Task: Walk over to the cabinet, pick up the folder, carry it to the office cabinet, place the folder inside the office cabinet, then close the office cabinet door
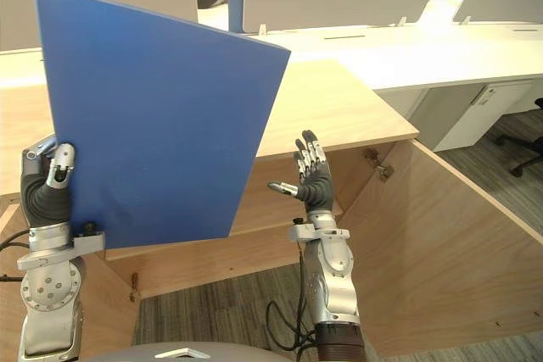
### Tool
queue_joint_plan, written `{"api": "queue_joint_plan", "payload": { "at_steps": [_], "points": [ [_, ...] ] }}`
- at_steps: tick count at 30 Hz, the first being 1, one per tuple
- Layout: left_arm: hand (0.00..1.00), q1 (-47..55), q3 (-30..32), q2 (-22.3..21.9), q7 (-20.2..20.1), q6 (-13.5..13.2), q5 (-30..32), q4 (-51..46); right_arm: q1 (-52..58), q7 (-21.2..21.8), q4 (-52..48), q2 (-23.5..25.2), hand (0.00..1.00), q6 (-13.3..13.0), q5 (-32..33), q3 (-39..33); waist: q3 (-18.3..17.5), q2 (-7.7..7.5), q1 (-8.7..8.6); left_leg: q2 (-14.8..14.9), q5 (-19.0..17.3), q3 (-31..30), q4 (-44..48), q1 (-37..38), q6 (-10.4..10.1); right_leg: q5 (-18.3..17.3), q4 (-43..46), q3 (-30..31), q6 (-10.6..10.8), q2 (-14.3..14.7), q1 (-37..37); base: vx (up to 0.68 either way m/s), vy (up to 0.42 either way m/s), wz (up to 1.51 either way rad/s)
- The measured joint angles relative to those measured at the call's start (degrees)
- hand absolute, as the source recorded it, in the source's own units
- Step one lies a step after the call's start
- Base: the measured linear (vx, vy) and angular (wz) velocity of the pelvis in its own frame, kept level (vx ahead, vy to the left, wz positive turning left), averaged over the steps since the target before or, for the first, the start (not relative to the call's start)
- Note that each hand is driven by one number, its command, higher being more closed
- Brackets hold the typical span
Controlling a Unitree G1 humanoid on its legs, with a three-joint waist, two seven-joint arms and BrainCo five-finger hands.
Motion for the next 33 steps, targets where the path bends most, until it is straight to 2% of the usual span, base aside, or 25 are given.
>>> {"api": "queue_joint_plan", "payload": {
  "at_steps": [8, 29, 30, 33],
  "points": [
    [1.00, -1.95, -1.99, 1.62, 0.49, 1.17, 5.44, 3.90, -0.01, 2.15, -1.52, -0.12, 0.00, 0.15, 1.90, 3.39, 0.12, 0.17, -0.40, 0.07, -0.44, 0.68, 0.28, 0.00, -0.49, 0.20, -0.44, 0.40, -0.15, 0.09, -0.11, 0.00, 0.000, -0.04],
    [1.00, -6.48, -6.88, 2.55, 1.50, 1.17, 6.01, 6.07, -0.28, 4.47, -1.92, -1.33, 0.00, 0.43, 4.16, 11.35, 0.14, 0.26, -0.60, 0.03, -0.71, 1.28, 0.30, 0.10, -0.22, 0.44, -0.82, 1.42, 0.15, 0.22, -0.19, 0.00, -0.001, -0.02],
    [1.00, -6.48, -6.91, 2.54, 1.58, 1.17, 5.99, 6.06, -0.30, 4.47, -1.92, -1.31, 1.00, 0.44, 4.54, 11.56, 0.13, 0.28, -0.58, 0.01, -0.70, 1.26, 0.29, 0.11, -0.21, 0.43, -0.79, 1.40, 0.14, 0.22, -0.19, -0.03, -0.012, 0.01],
    [1.00, -6.49, -6.93, 2.54, 2.41, 1.16, 5.93, 5.90, -1.06, 4.40, -1.50, -1.38, 1.00, 0.45, 5.52, 12.51, 0.06, 0.39, -0.64, -0.01, -0.67, 1.25, 0.29, 0.13, -0.18, 0.43, -0.73, 1.40, 0.14, 0.22, -0.19, 0.00, 0.000, 0.00]
  ]
}}
